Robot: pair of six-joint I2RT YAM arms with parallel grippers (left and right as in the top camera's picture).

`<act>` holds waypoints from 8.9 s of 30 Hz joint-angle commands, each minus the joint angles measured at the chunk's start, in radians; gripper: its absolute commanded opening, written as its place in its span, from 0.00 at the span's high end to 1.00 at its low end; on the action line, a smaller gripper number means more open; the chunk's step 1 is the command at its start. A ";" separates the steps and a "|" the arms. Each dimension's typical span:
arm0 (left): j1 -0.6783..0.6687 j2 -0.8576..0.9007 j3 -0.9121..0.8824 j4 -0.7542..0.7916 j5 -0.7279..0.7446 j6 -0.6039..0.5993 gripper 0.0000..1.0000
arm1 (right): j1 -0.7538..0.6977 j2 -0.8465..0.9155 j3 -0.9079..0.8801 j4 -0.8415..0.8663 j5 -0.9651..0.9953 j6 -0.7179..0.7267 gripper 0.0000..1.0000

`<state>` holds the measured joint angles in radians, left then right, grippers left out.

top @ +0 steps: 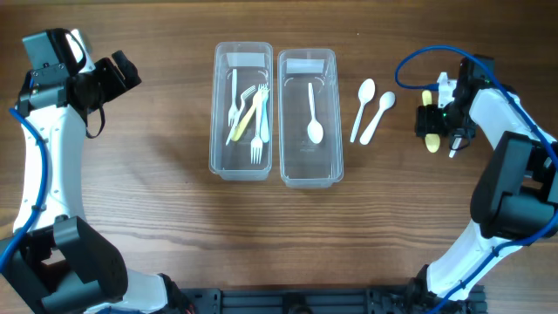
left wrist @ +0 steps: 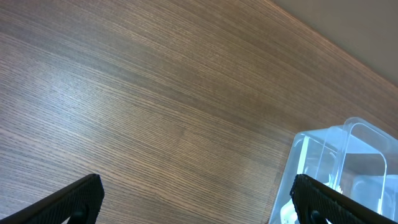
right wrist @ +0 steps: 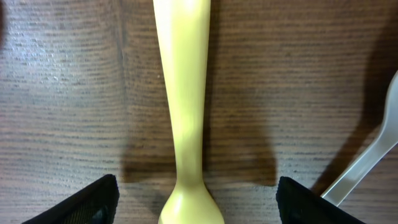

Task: Pack container
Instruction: 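Move the right gripper to the yellow spoon and grasp it, then carry the yellow spoon into the right container and release, then grasp the far-right white spoon and lift it with the right gripper, then drop the white spoon into the right container, then lower the right gripper onto a white spoon and grasp it, then carry the white spoon into the right container and release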

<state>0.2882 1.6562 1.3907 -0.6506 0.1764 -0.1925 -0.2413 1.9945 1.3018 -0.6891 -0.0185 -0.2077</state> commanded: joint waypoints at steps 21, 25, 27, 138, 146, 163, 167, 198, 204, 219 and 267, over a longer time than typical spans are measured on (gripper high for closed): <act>0.004 -0.026 0.020 0.000 0.001 -0.005 0.00 | 0.002 0.004 0.215 -0.142 0.002 0.051 0.96; 0.004 -0.026 0.020 0.000 0.001 -0.005 0.00 | 0.024 -0.055 0.371 -0.222 -0.016 0.088 0.96; 0.004 -0.026 0.020 0.000 0.001 -0.005 0.00 | 0.064 -0.087 0.439 -0.261 -0.075 0.108 0.96; 0.004 -0.026 0.020 -0.005 0.001 -0.005 0.00 | 0.475 -0.118 0.366 -0.108 -0.146 0.317 0.96; 0.004 -0.026 0.020 -0.005 0.001 -0.005 0.00 | 0.676 -0.028 0.312 -0.108 -0.050 0.354 0.82; 0.004 -0.026 0.020 -0.005 0.001 -0.005 0.00 | 0.522 -0.166 0.525 -0.294 0.202 0.560 0.00; 0.004 -0.026 0.020 -0.005 0.001 -0.005 0.00 | 0.464 -0.163 0.483 -0.322 0.202 0.709 0.00; 0.004 -0.026 0.020 -0.005 0.001 -0.005 0.00 | 0.346 0.110 0.164 -0.145 0.129 1.101 0.24; 0.004 -0.026 0.020 -0.005 0.001 -0.005 0.00 | 0.346 0.111 0.164 -0.140 0.114 1.101 0.26; 0.004 -0.026 0.020 -0.005 0.001 -0.005 0.00 | 0.346 0.164 0.164 -0.142 0.061 1.097 0.28; 0.004 -0.026 0.020 -0.005 0.001 -0.005 0.00 | 0.563 0.087 0.566 -0.367 -0.148 0.752 0.95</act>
<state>0.2886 1.6562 1.3907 -0.6548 0.1761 -0.1925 0.3183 2.1075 1.8484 -1.0550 -0.1535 0.5732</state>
